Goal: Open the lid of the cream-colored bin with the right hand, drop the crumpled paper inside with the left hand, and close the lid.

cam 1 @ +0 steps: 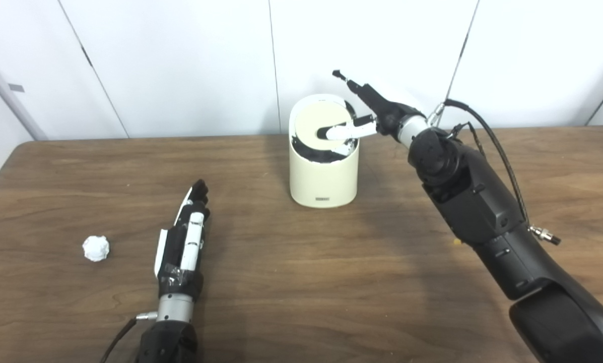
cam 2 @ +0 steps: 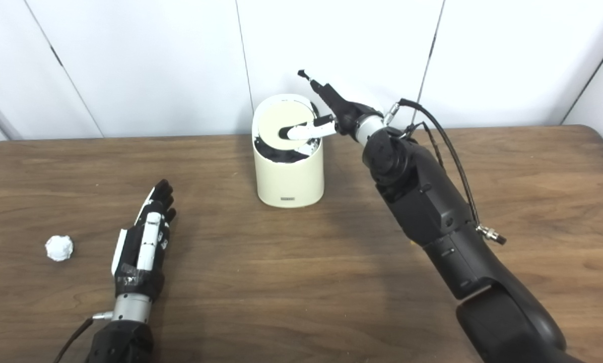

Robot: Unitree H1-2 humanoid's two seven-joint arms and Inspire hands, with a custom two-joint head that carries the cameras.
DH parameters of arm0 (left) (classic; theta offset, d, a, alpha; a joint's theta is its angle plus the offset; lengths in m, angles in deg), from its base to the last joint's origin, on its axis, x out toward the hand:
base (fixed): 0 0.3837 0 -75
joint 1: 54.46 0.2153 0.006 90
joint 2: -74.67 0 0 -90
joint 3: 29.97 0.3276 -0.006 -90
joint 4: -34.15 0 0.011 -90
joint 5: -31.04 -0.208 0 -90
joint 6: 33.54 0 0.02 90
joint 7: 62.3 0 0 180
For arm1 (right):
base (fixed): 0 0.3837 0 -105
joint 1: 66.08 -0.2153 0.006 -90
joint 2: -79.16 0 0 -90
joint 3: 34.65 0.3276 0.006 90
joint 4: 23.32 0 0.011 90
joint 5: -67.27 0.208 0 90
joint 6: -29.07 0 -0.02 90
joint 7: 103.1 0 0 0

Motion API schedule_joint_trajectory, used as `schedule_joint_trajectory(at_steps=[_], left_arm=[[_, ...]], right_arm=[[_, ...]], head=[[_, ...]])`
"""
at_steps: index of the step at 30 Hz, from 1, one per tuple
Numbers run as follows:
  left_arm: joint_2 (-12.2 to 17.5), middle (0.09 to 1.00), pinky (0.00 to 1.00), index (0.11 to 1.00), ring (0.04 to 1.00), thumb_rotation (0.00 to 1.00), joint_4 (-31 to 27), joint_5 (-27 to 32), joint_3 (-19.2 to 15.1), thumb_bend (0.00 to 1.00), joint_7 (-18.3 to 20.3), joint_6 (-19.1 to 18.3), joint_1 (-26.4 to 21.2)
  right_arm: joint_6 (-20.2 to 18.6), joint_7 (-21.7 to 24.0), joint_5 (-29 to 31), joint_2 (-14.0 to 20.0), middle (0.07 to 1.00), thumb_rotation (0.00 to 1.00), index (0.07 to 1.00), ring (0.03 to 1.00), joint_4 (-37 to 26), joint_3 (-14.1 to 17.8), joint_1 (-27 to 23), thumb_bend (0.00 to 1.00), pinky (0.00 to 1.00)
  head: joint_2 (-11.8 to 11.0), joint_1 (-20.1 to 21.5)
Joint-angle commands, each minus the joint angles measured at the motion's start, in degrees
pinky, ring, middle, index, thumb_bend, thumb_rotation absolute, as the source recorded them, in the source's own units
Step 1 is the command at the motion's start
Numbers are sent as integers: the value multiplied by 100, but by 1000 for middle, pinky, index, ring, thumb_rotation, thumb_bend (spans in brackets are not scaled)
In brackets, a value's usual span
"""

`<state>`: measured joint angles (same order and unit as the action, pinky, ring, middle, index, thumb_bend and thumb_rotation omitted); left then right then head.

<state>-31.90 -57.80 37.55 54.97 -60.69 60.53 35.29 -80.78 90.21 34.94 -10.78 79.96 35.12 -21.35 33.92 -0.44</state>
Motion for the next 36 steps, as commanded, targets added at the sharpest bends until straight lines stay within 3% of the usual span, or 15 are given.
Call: schedule_joint_trajectory(at_steps=[1,12,15,27,29,36], left_arm=[[-185,967,1000,960,990,773,214,60,102,437,-27,48,207],[-211,964,999,951,980,755,190,89,107,441,-53,41,221],[-217,963,996,949,980,766,168,63,112,446,-84,33,232],[-188,961,999,950,979,768,182,13,142,463,-95,42,226],[-182,957,998,946,979,766,200,-5,145,464,-104,49,222],[-160,970,1000,957,999,764,190,43,174,438,-46,-5,219]], right_arm=[[120,47,-69,101,978,438,967,977,-22,1,-241,672,930],[213,87,-122,148,987,184,965,990,66,-35,-199,639,941],[221,92,-137,158,987,158,965,991,82,-57,-192,633,939],[296,-126,95,32,975,334,968,968,31,220,-191,620,949],[279,-146,105,20,975,407,969,966,-5,274,-202,607,936],[78,-209,245,-112,961,496,954,942,-152,550,-244,623,865]], head=[[1,-3],[19,-18],[31,-18],[30,-12],[30,-12],[20,-37]])
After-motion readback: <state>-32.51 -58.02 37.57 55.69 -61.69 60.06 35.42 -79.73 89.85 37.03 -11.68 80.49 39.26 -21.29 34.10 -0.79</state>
